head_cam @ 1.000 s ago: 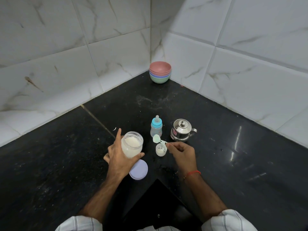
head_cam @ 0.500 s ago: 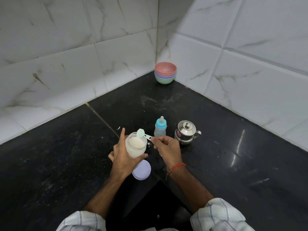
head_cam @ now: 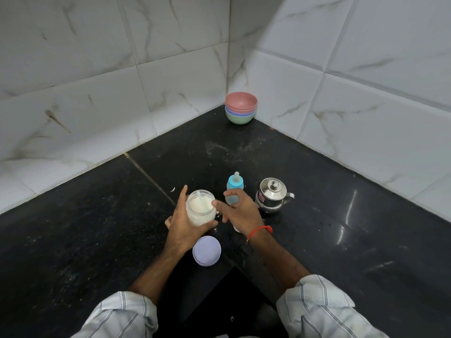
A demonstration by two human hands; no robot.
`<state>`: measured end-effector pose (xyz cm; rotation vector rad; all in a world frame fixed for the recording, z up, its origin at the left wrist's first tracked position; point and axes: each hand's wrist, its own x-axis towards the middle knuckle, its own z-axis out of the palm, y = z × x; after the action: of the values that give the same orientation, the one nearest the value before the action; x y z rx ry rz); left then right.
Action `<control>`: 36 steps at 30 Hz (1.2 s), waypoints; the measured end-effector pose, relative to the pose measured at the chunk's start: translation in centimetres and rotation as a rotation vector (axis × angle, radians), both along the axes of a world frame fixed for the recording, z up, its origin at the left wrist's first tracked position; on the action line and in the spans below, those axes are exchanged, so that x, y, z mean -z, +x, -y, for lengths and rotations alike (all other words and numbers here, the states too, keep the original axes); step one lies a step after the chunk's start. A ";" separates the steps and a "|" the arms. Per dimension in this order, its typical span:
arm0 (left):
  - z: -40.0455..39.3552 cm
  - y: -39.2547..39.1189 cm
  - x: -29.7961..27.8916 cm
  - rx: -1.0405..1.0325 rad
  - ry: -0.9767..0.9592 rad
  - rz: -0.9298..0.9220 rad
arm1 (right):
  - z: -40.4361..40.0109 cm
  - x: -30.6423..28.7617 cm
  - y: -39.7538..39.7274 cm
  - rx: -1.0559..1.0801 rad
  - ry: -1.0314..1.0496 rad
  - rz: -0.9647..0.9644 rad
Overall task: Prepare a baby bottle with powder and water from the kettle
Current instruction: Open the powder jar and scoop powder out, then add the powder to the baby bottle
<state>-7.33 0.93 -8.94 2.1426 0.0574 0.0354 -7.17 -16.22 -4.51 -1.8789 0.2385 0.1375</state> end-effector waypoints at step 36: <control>4.9 -5.2 -3.4 0.057 0.347 0.325 | 2.3 -2.8 -1.8 0.009 -0.240 0.427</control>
<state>-12.55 -4.01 -5.53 2.4550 -0.2143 0.3843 -8.98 -18.54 -1.75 -2.0923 -0.0327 -0.3100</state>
